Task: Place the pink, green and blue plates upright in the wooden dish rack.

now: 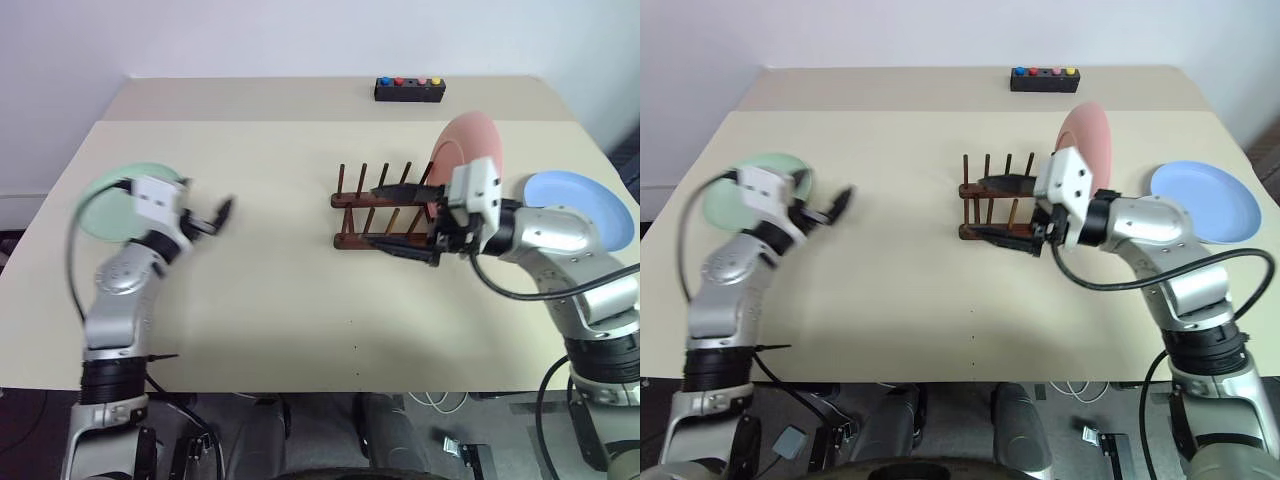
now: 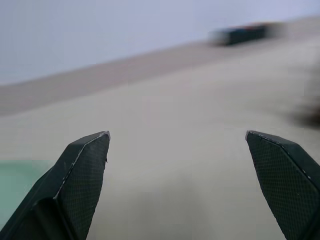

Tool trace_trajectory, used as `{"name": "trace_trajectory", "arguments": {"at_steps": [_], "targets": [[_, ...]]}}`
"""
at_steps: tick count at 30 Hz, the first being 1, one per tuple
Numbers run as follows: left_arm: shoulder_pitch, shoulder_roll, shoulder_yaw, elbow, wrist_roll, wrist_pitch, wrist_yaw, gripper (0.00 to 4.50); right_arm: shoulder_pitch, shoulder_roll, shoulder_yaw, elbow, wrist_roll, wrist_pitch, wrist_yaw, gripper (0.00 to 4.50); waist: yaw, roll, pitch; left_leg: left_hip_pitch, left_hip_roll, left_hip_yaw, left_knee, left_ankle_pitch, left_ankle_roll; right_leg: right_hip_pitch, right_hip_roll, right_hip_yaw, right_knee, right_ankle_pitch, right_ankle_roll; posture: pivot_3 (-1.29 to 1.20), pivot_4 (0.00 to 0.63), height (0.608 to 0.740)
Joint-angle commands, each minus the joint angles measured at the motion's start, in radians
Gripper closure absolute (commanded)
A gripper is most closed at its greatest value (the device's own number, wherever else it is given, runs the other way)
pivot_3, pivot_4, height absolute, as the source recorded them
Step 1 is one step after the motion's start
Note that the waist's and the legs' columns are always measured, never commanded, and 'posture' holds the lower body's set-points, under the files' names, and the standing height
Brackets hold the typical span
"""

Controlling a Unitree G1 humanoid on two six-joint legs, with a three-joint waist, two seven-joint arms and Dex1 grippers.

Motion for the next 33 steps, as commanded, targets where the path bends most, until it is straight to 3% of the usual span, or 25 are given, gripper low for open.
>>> {"name": "trace_trajectory", "arguments": {"at_steps": [1,8,11,22,25,32,33], "targets": [[-0.015,0.027,0.099,0.026,0.012,0.053,0.120,0.00,-0.009,0.022,-0.003,0.013,-0.014,-0.033,0.015,1.13,0.000,0.000,0.000,0.000,0.000,0.000,0.000,0.000,0.000,0.000,0.000,0.000,0.000,0.000,0.000,0.00,0.150,0.730],[-0.034,0.081,0.170,0.146,0.041,0.211,0.273,0.00,-0.006,0.052,0.004,0.022,-0.044,-0.045,0.016,1.13,0.002,-0.002,0.000,-0.001,0.000,-0.001,0.000,0.000,-0.001,0.000,0.000,-0.001,0.000,0.000,0.000,0.00,0.150,0.730],[-0.087,0.064,0.246,0.223,-0.029,0.307,0.335,0.00,0.000,0.061,0.000,0.012,-0.047,-0.041,0.011,1.13,0.001,-0.002,0.000,0.000,0.000,-0.001,0.000,0.000,-0.001,0.000,0.000,-0.002,0.001,0.000,0.000,0.00,0.150,0.730],[-0.183,0.037,0.293,0.333,-0.115,0.434,0.378,0.00,0.030,0.070,-0.011,-0.010,-0.062,-0.040,-0.011,1.13,0.002,-0.003,-0.001,-0.001,0.000,-0.002,0.000,0.001,-0.001,0.000,0.000,-0.002,0.001,0.000,0.000,0.00,0.150,0.730],[-0.193,0.026,0.291,0.338,-0.127,0.416,0.383,0.88,0.039,0.069,-0.014,-0.016,-0.064,-0.042,-0.016,1.09,0.001,-0.004,-0.001,-0.001,0.000,-0.002,0.000,0.001,-0.001,0.000,0.000,-0.002,0.001,0.000,0.000,0.00,0.150,0.730],[-0.198,0.021,0.302,0.358,-0.138,0.383,0.407,4.31,0.045,0.070,-0.017,-0.020,-0.069,-0.044,-0.029,1.09,0.002,-0.004,-0.001,-0.001,0.000,-0.002,0.000,0.001,-0.001,0.000,0.000,-0.002,0.001,0.000,0.000,0.00,0.150,0.730],[-0.198,0.022,0.303,0.359,-0.141,0.378,0.406,4.45,0.045,0.071,-0.015,-0.017,-0.071,-0.046,-0.029,1.09,0.002,-0.004,-0.001,-0.001,0.000,-0.002,0.000,0.001,-0.002,0.000,0.000,-0.002,0.001,0.000,0.000,0.00,0.150,0.730]]}}
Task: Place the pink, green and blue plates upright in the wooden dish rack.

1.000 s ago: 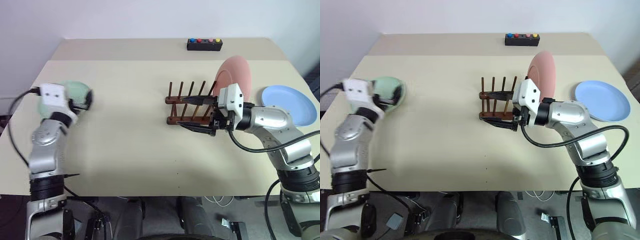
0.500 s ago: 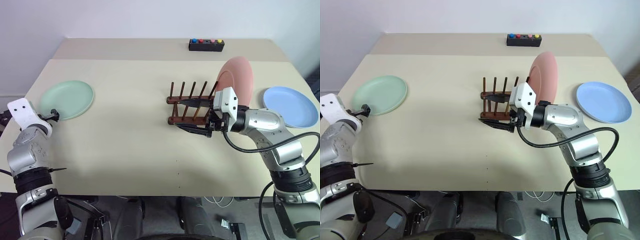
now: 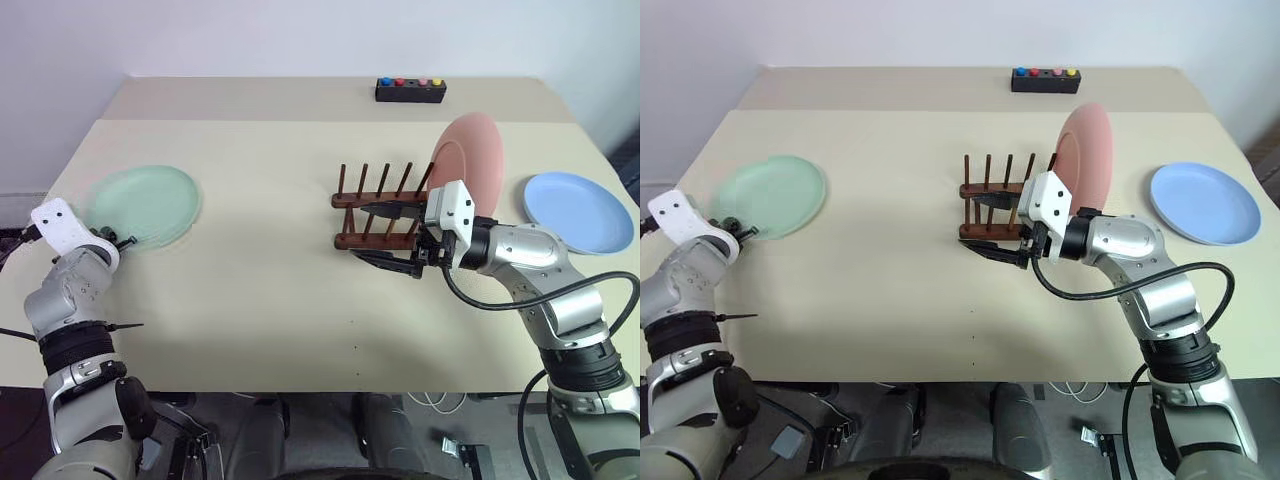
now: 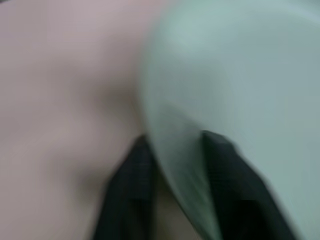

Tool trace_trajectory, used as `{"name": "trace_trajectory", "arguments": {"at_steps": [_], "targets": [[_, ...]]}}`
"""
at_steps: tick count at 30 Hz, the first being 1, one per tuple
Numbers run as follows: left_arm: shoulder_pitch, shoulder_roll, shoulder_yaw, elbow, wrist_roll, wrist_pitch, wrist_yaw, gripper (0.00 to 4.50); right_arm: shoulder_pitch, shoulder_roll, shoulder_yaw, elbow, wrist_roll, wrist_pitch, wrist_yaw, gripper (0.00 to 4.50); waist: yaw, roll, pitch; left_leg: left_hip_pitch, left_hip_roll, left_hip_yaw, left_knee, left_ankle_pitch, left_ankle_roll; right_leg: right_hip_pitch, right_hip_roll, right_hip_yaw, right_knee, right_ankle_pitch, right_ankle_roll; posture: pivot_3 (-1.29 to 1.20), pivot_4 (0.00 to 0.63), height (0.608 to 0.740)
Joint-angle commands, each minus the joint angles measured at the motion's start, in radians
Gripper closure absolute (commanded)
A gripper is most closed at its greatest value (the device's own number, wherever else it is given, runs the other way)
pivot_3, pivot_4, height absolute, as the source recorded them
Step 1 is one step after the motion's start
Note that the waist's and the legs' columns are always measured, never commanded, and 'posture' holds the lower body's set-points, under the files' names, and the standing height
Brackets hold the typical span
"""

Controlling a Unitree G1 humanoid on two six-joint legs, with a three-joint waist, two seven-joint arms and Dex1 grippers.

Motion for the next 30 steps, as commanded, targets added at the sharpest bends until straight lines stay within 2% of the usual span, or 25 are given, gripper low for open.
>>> {"name": "trace_trajectory", "arguments": {"at_steps": [1,8,15,18,21,24,30], "targets": [[-0.009,0.007,0.015,0.000,-0.008,-0.028,0.009,4.45,-0.006,0.006,-0.022,-0.033,-0.003,-0.025,-0.007,1.09,0.001,0.000,0.000,0.000,0.000,0.000,0.000,0.000,0.000,0.000,0.000,0.000,0.000,0.000,0.000,0.00,0.150,0.730],[-0.029,-0.021,-0.002,-0.073,-0.055,-0.129,-0.060,4.45,-0.025,0.027,-0.016,0.006,-0.064,-0.075,-0.042,1.09,0.004,0.000,0.000,0.001,0.000,0.000,0.000,0.001,-0.001,0.000,0.000,0.000,0.000,0.000,0.000,0.00,0.150,0.730],[-0.054,-0.106,-0.145,-0.308,-0.050,-0.246,-0.137,4.45,-0.078,0.064,0.000,0.038,-0.192,-0.152,-0.139,1.09,0.004,-0.001,0.000,-0.001,0.000,0.000,0.000,0.001,-0.002,0.000,0.000,0.000,0.000,0.001,0.000,0.00,0.150,0.730],[-0.076,-0.144,-0.275,-0.432,-0.003,-0.275,-0.162,4.45,-0.124,0.077,0.019,0.033,-0.220,-0.162,-0.142,1.09,0.005,-0.001,0.000,-0.001,0.000,0.000,0.000,0.002,-0.003,0.000,0.000,0.000,0.000,0.001,0.000,0.00,0.150,0.730],[-0.081,-0.157,-0.308,-0.465,0.011,-0.290,-0.162,4.45,-0.137,0.083,0.028,0.042,-0.237,-0.181,-0.145,1.09,0.001,-0.001,0.000,-0.001,0.000,0.000,0.000,0.002,-0.003,0.000,0.000,0.000,-0.001,0.001,0.000,0.00,0.150,0.730],[-0.142,-0.243,-0.378,-0.546,0.008,-0.274,-0.109,4.45,-0.166,0.088,0.102,0.078,-0.393,-0.302,-0.189,1.09,-0.002,-0.001,0.000,0.000,0.000,0.000,-0.001,0.002,-0.003,-0.001,0.000,0.000,0.000,0.001,0.000,0.00,0.150,0.730],[-0.185,-0.313,-0.481,-0.613,0.066,-0.256,-0.076,4.45,-0.192,0.089,0.164,0.154,-0.554,-0.432,-0.248,1.09,0.001,-0.001,0.000,-0.002,-0.001,0.000,0.000,0.002,-0.003,-0.001,0.000,0.000,-0.001,0.001,0.001,0.00,0.150,0.730]]}}
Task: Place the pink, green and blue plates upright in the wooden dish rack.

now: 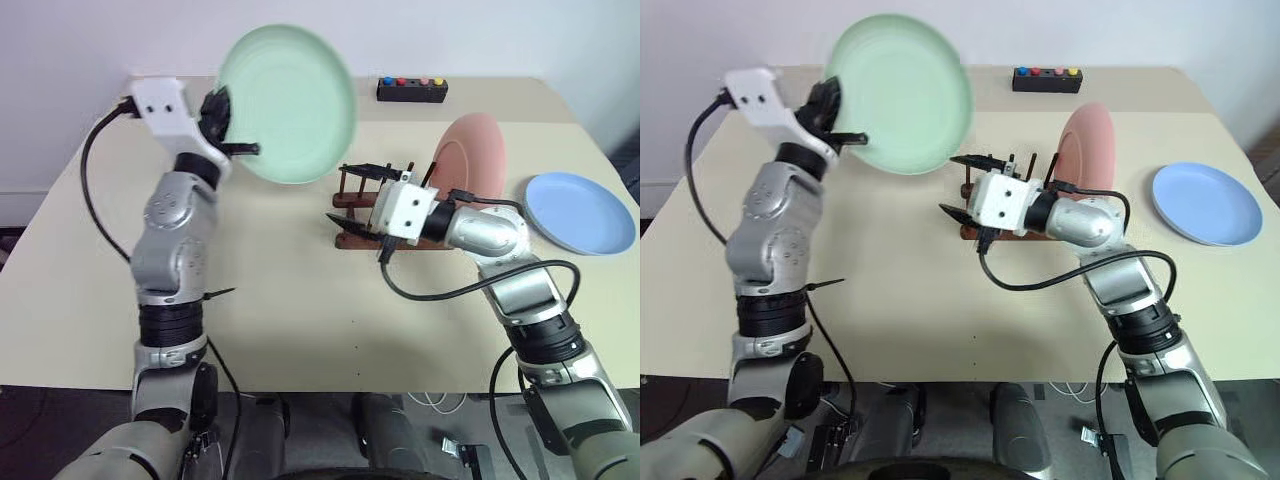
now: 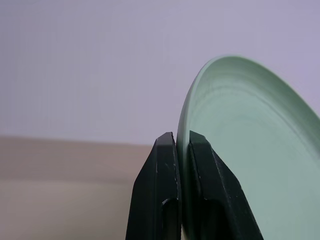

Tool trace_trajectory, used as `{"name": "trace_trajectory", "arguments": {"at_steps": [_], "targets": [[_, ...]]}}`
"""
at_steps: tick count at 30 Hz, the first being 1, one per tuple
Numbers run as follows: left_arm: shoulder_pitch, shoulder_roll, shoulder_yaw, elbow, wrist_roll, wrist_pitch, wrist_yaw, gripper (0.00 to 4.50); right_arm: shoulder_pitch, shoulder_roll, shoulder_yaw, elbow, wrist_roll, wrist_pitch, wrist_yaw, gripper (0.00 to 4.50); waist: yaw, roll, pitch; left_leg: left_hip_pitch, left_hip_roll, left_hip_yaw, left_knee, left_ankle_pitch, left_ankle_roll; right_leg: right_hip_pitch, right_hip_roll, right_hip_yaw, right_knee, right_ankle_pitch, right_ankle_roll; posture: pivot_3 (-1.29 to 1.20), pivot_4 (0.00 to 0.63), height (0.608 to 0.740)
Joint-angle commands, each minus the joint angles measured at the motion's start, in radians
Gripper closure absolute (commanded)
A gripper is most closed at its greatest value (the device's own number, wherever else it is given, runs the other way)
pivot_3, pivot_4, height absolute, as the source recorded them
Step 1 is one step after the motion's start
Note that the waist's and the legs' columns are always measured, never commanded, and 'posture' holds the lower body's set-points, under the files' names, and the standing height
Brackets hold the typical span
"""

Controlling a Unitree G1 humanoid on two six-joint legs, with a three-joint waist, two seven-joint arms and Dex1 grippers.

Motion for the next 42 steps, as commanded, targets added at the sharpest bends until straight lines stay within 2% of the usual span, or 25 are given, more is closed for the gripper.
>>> {"name": "trace_trajectory", "arguments": {"at_steps": [1,8,15,18,23,31,34,39,40,41,42], "targets": [[-0.027,-0.009,-0.025,-0.066,0.024,-0.001,0.009,4.45,-0.028,0.007,0.003,0.021,-0.064,-0.068,-0.041,1.09,0.000,0.000,0.000,0.000,0.000,0.000,0.000,0.000,0.000,0.000,0.000,0.000,0.000,0.000,0.000,0.00,0.150,0.730],[-0.014,-0.020,-0.074,-0.082,0.039,0.023,-0.019,4.45,-0.064,0.024,0.016,0.088,-0.186,-0.135,-0.121,1.09,-0.002,0.000,0.000,0.000,0.000,0.000,0.000,0.000,0.000,0.000,0.000,0.000,0.000,0.000,0.000,0.00,0.150,0.730],[-0.005,-0.036,-0.102,-0.101,0.046,0.037,-0.036,4.45,-0.066,0.034,0.029,0.117,-0.227,-0.148,-0.130,1.09,0.000,0.000,0.000,0.000,0.000,0.000,0.000,0.000,0.000,0.000,0.000,0.000,0.000,0.000,0.000,0.00,0.150,0.730],[-0.001,-0.048,-0.114,-0.112,0.044,0.044,-0.046,4.50,-0.068,0.037,0.029,0.125,-0.230,-0.148,-0.125,1.97,-0.001,0.000,0.000,0.000,0.000,0.000,0.000,0.000,0.000,0.000,0.000,0.000,0.000,0.000,0.000,0.00,0.150,0.730],[0.001,-0.058,-0.119,-0.118,0.051,0.051,-0.052,4.50,-0.071,0.034,0.032,0.131,-0.241,-0.152,-0.122,4.48,-0.002,0.000,0.000,0.000,0.000,0.000,0.000,0.000,0.000,0.000,0.000,0.000,0.000,0.000,0.000,0.00,0.150,0.730],[0.000,-0.078,-0.092,-0.119,0.022,0.059,-0.057,4.50,-0.067,0.030,0.032,0.140,-0.277,-0.183,-0.139,4.48,-0.001,0.000,0.000,0.000,0.000,0.000,0.000,0.000,0.000,0.000,0.000,0.000,0.000,0.000,0.000,0.00,0.150,0.730],[-0.001,-0.102,-0.057,-0.121,-0.007,0.063,-0.046,3.51,-0.066,0.028,0.034,0.146,-0.293,-0.200,-0.147,4.50,-0.001,0.000,0.000,0.000,0.000,0.000,0.000,0.000,0.000,0.000,0.000,0.000,0.000,0.000,0.000,0.00,0.150,0.730],[-0.021,-0.131,0.017,-0.129,-0.068,0.040,-0.021,1.01,-0.067,0.028,0.031,0.154,-0.304,-0.226,-0.157,4.50,-0.002,0.000,0.000,0.000,0.000,0.000,0.000,0.000,0.000,0.000,0.000,0.000,0.000,0.000,0.000,0.00,0.150,0.730],[-0.028,-0.137,0.034,-0.130,-0.082,0.030,-0.016,0.40,-0.068,0.029,0.030,0.158,-0.306,-0.232,-0.159,4.50,-0.003,0.000,0.000,0.000,0.000,0.000,0.000,0.000,0.000,0.000,0.000,0.000,0.000,0.000,0.000,0.00,0.150,0.730],[-0.035,-0.140,0.051,-0.130,-0.092,0.022,-0.009,0.03,-0.068,0.028,0.029,0.159,-0.308,-0.237,-0.162,4.50,-0.003,0.000,0.000,0.000,0.000,0.000,0.000,0.000,0.000,0.000,0.000,0.000,0.000,0.000,0.000,0.00,0.150,0.730],[-0.043,-0.141,0.069,-0.126,-0.098,0.010,0.001,0.03,-0.070,0.027,0.027,0.163,-0.311,-0.244,-0.167,4.50,-0.002,0.000,0.000,0.000,0.000,0.000,0.000,0.000,0.000,0.000,0.000,0.000,0.000,0.000,0.000,0.00,0.150,0.730]]}}
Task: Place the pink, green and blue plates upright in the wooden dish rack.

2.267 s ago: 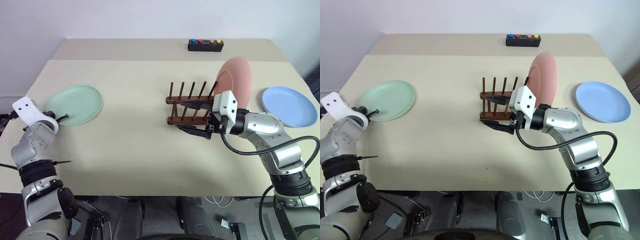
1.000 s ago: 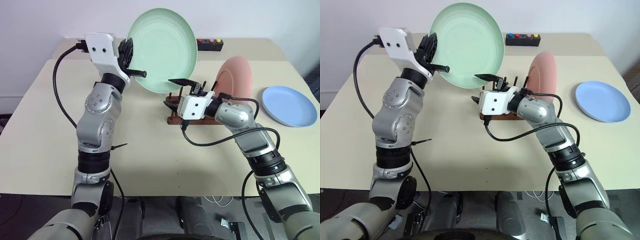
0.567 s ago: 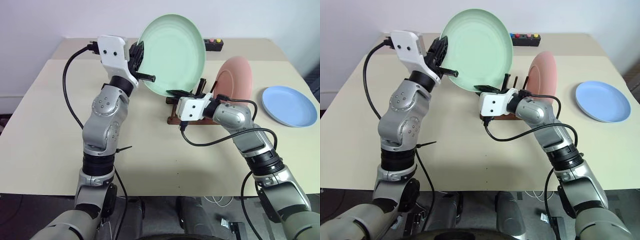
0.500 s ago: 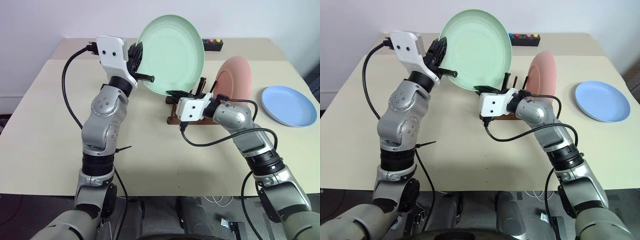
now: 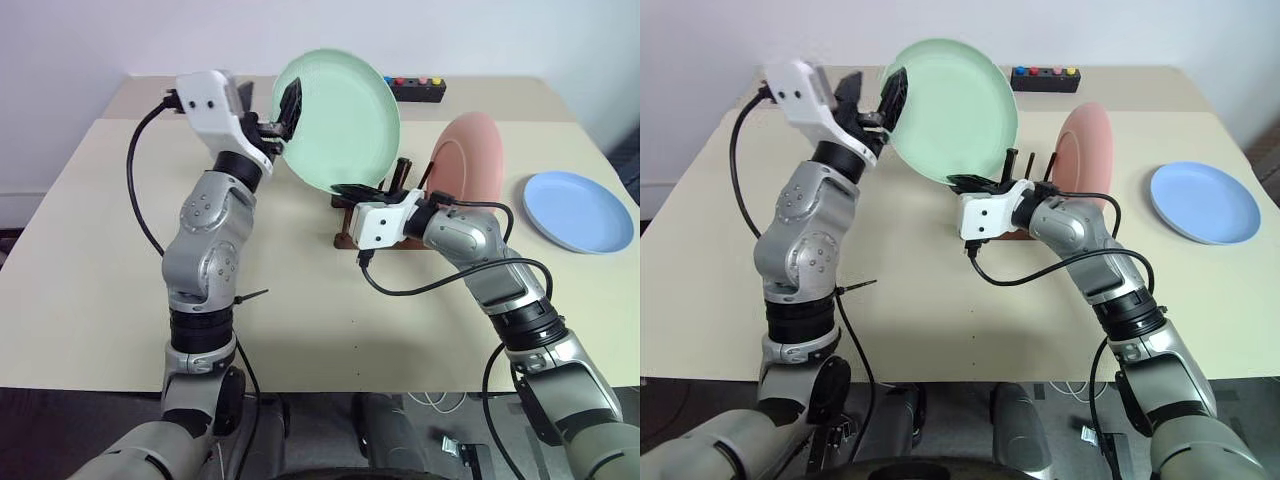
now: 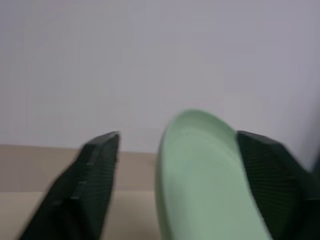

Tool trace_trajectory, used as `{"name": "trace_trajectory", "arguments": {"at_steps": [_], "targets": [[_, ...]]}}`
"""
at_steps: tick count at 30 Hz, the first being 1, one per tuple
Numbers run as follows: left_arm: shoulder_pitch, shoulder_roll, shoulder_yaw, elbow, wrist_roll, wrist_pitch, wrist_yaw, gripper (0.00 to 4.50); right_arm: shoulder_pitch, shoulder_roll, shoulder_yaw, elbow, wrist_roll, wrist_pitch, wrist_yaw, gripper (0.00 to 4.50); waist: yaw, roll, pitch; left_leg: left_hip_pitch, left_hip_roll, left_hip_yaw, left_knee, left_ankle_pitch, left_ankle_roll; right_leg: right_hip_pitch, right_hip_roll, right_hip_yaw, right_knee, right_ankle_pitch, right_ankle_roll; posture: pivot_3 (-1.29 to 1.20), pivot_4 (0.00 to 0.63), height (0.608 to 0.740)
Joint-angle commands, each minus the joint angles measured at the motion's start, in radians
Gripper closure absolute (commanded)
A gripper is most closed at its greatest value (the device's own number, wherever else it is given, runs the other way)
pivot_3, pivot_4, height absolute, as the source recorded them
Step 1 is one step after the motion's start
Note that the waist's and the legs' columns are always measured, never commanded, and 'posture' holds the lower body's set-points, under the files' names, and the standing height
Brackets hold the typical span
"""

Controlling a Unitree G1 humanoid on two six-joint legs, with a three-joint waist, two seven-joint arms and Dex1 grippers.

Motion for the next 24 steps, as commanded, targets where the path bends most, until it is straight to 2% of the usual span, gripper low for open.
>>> {"name": "trace_trajectory", "arguments": {"at_steps": [1,6,10,12,15,18,24], "targets": [[-0.051,0.000,0.075,-0.041,-0.037,-0.063,0.038,0.03,-0.029,0.000,-0.019,-0.006,-0.003,-0.038,-0.032,4.50,0.001,0.000,0.000,0.000,0.000,0.000,0.000,0.000,0.000,0.000,0.000,0.000,0.000,0.000,0.000,0.00,0.150,0.730],[-0.065,0.047,0.139,0.000,-0.016,-0.096,0.077,0.03,-0.049,0.000,-0.048,0.004,0.016,-0.053,-0.056,4.50,0.001,0.000,0.000,0.000,0.000,0.000,0.000,0.000,0.000,0.000,0.000,0.000,0.000,0.000,0.000,0.00,0.150,0.730],[-0.039,0.155,0.179,0.051,0.012,-0.128,0.038,0.03,-0.065,0.013,-0.102,-0.010,0.115,-0.033,-0.046,4.50,0.001,0.000,0.000,0.000,0.000,0.000,0.000,0.000,0.000,0.000,0.000,0.000,0.000,0.000,0.000,0.00,0.150,0.730],[0.014,0.251,0.152,0.076,0.017,-0.099,-0.064,0.03,-0.065,0.060,-0.158,-0.056,0.283,0.066,-0.012,4.50,-0.005,0.000,0.000,0.000,0.000,0.000,0.000,0.000,0.000,0.000,0.000,0.000,0.000,0.000,0.000,0.00,0.150,0.730],[0.183,0.392,0.024,0.018,0.041,-0.140,-0.299,0.03,-0.061,0.087,-0.243,-0.156,0.525,0.246,0.046,4.50,-0.015,0.001,0.000,0.001,0.000,0.000,-0.002,0.000,0.000,0.000,0.000,0.000,0.001,0.000,0.000,0.00,0.150,0.730],[0.285,0.422,0.007,-0.030,-0.039,-0.107,-0.405,0.03,-0.032,0.081,-0.310,-0.255,0.714,0.408,0.077,4.50,-0.009,0.001,0.000,-0.001,0.000,0.000,-0.001,0.000,0.000,0.000,-0.001,0.000,0.001,0.000,0.000,0.00,0.150,0.730],[0.437,0.482,-0.070,-0.109,-0.087,-0.045,-0.565,0.03,0.057,0.028,-0.432,-0.414,1.036,0.728,0.067,4.50,-0.002,0.001,0.000,0.000,0.001,-0.001,-0.001,0.000,0.000,0.000,0.000,0.000,0.001,0.000,-0.002,0.00,0.150,0.730]]}}
